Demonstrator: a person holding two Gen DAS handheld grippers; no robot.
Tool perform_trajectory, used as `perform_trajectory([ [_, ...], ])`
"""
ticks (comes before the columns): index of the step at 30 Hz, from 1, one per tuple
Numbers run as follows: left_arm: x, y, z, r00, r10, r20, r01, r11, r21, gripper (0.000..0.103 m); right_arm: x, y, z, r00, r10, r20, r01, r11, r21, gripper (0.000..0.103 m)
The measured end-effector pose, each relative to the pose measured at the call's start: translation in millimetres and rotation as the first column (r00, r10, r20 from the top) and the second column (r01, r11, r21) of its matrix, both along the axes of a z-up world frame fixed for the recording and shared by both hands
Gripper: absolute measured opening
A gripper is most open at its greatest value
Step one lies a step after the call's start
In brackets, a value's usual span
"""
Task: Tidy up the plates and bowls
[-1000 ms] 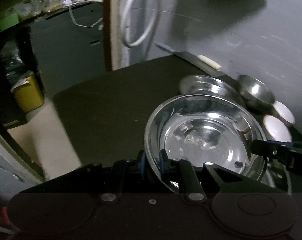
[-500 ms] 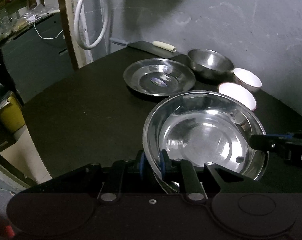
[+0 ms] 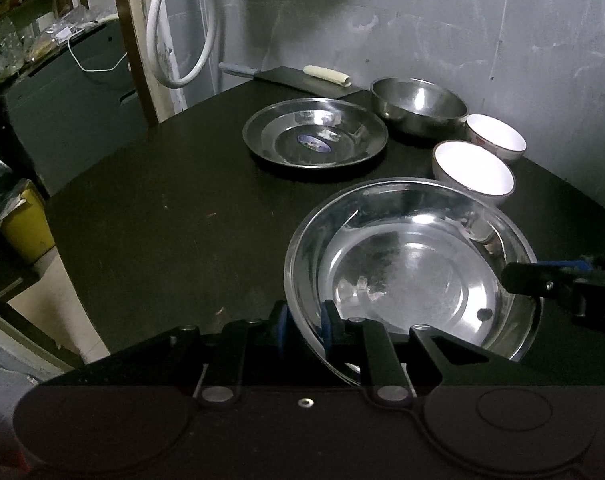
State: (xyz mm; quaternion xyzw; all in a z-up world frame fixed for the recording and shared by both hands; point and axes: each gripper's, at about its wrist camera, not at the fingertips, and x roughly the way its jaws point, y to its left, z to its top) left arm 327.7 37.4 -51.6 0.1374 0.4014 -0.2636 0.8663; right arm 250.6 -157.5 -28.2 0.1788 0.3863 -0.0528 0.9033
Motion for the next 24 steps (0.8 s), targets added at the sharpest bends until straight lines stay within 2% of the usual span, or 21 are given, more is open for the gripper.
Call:
perform_trajectory([
  [18, 3.4, -0.5, -3.4, 0.998, 0.036, -0.044, -0.037, 0.999, -0.019, 0.020, -0.2, 1.6, -2.0, 1.000, 0.010, -0.003, -0.010, 1.000, -0.011, 0.027],
  [24, 3.8, -0.9, -3.8, 0.997, 0.053, -0.052, -0.055, 0.998, -0.030, 0.023, 0.2, 1.8, -2.1, 1.000, 0.006, -0.005, -0.006, 1.000, -0.018, 0.034],
])
